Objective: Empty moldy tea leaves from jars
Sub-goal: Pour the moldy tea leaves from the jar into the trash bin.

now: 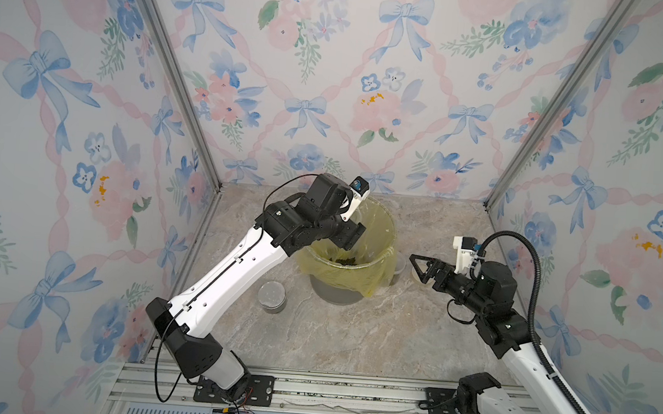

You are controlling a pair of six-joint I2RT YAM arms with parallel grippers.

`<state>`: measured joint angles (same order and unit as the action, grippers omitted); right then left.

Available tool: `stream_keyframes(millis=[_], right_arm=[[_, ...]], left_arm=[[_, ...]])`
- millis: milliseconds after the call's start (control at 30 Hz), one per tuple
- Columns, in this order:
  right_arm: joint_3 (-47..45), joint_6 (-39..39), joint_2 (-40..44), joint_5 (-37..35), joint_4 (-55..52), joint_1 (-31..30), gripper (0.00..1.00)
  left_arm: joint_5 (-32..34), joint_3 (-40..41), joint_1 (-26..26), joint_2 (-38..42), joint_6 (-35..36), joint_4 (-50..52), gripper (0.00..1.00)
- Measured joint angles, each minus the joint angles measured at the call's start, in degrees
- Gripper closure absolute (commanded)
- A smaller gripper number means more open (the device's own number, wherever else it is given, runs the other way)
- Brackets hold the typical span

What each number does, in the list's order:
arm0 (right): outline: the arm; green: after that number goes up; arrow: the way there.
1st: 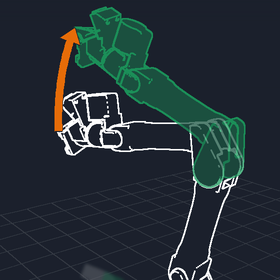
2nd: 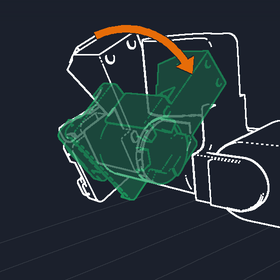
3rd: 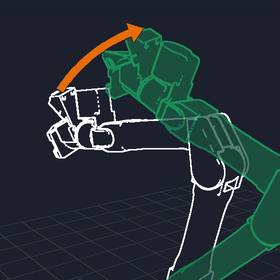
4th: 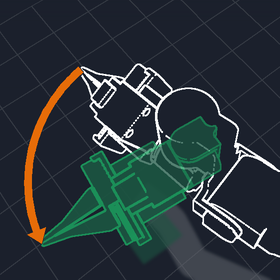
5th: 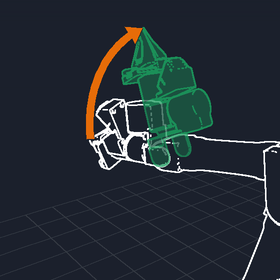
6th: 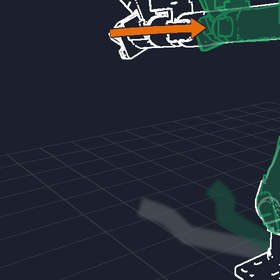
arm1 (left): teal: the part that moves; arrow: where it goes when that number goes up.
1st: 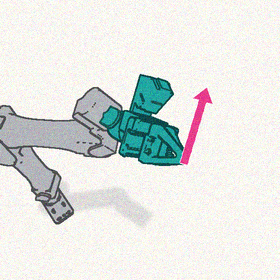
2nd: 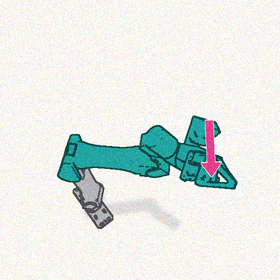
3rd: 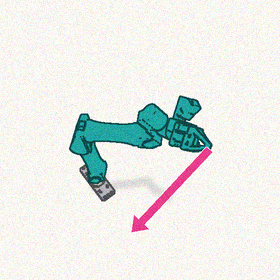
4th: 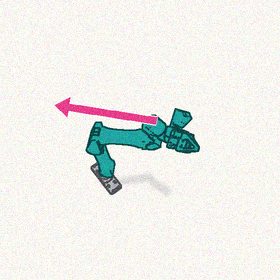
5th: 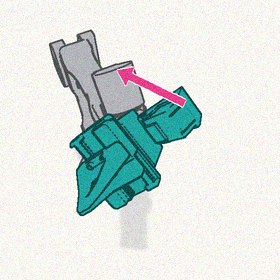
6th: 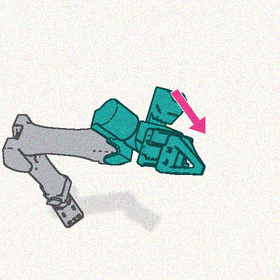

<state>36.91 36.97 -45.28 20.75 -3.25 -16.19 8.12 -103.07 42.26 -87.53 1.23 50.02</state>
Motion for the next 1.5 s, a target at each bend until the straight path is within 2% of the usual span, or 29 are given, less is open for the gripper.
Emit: stream_keyframes(millis=[33,133,200,300,367,467,533,633,700,767,867,933,1067,1200,1300,1400,1500], right_arm=[[0.0,0.0,0.0,0.0,0.1,0.0,0.03],[-0.3,0.0,-0.1,0.0,0.3,-0.1,0.04],[-0.3,0.0,-0.1,0.0,0.3,-0.1,0.03],[-0.3,0.0,-0.1,0.0,0.4,-0.2,0.04],[-0.3,0.0,-0.1,0.0,0.5,-0.2,0.03],[-0.3,0.0,-0.1,0.0,0.5,-0.3,0.03],[-0.3,0.0,-0.1,0.0,0.5,-0.5,0.04],[-0.3,0.0,0.0,-0.1,0.5,-0.5,0.03],[-0.3,0.0,0.0,-0.1,0.5,-0.5,0.04],[-0.3,0.0,0.1,-0.2,0.4,-0.5,0.03],[-0.3,0.0,0.4,-0.3,0.5,-0.5,0.03],[-0.3,0.0,0.5,-0.6,0.5,-0.9,0.04],[-0.3,-0.7,0.4,-0.9,0.4,-1.8,0.03],[-0.3,-1.6,0.4,-1.3,0.4,-2.2,0.04],[-0.3,-1.9,0.4,-1.6,0.4,-2.3,0.03],[-0.3,-2.3,0.4,-2.2,0.4,-2.7,0.03],[-0.3,-2.8,0.4,-2.7,0.4,-3.3,0.03]], left_arm=[[0.9,-0.1,0.1,-0.2,0.3,0.5,0.93],[-5.5,0.9,-2.8,0.1,-1.1,0.1,0.95],[-3.0,1.1,-3.8,0.4,-0.8,0.3,0.96],[-6.3,1.5,-5.5,1.0,-1.9,0.0,0.96],[-2.2,1.5,-4.1,1.2,-1.2,0.1,0.97],[-5.8,1.6,-4.2,1.6,-2.2,0.3,0.97],[-2.6,1.6,-3.6,1.7,-1.6,0.5,0.97],[-5.6,1.6,-4.5,2.2,-2.5,0.4,0.98],[-2.6,1.6,-3.7,2.4,-2.1,0.4,0.98],[-5.2,1.6,-4.5,2.6,-2.8,0.3,0.99],[-5.4,1.6,-5.1,2.9,-3.5,0.2,1.00],[-9.9,2.0,-7.6,3.3,-5.8,-0.6,1.00],[-6.2,2.0,-6.8,3.9,-6.0,-1.5,1.00],[-2.6,2.0,-2.8,4.1,-4.9,-1.6,1.00],[-6.3,2.0,-3.9,4.3,-6.1,-1.9,1.00],[-1.9,1.7,-3.5,4.3,-5.8,-2.1,1.00],[-5.0,1.7,-4.0,4.5,-6.6,-2.3,1.00]])
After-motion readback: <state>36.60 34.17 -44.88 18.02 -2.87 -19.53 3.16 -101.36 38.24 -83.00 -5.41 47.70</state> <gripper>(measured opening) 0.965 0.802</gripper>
